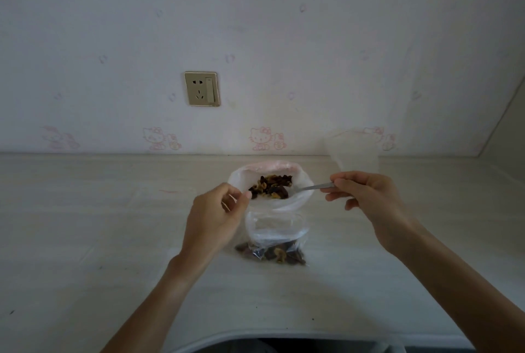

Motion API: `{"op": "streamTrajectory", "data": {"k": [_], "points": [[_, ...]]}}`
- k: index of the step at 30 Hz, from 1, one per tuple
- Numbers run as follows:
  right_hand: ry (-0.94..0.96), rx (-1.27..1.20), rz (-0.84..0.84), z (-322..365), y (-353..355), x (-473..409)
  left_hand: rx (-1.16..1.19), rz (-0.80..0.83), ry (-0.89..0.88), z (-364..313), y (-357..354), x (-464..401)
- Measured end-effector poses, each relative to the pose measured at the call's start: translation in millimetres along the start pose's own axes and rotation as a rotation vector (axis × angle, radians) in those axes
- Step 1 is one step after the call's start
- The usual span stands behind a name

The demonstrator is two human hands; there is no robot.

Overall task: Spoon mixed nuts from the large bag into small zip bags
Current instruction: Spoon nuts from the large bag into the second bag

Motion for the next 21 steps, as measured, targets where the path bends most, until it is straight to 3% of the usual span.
{"op": "streamTrajectory", "data": {"k": [5, 8, 11, 18, 21], "points": [[0.024, 0.048, 0.079, -2.2, 0.2, 17.8, -0.190, 0.168, 0.046, 3.2, -8.2, 13.3], [0.109, 0.181, 0.133, 1.9, -2.9, 26.2, -0.164, 0.234, 0.077, 4.0, -9.3, 13.9], [0.331, 0.369, 0.215, 15.0, -4.9, 34.7, -0.114, 0.239, 0.061, 4.3, -5.5, 13.7], [1.049, 0.792, 0.473, 48.2, -6.6, 59.2, 0.077, 0.305, 0.030, 3.5, 1.2, 19.3], [1.072, 0.766, 0.442, 46.9, -4.4, 61.7, 0.112, 0.299, 0.059, 6.9, 0.2, 21.5]]}}
Point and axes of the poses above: each hand's wrist, its own x-axis away from the middle knuckle, its own y-axis out of the back of the hand, z = x × y, the point moved 2 cm from there along -x, towards the middle knuckle, and after that the axes turned 15 degrees about y, right-handed, at the moved point
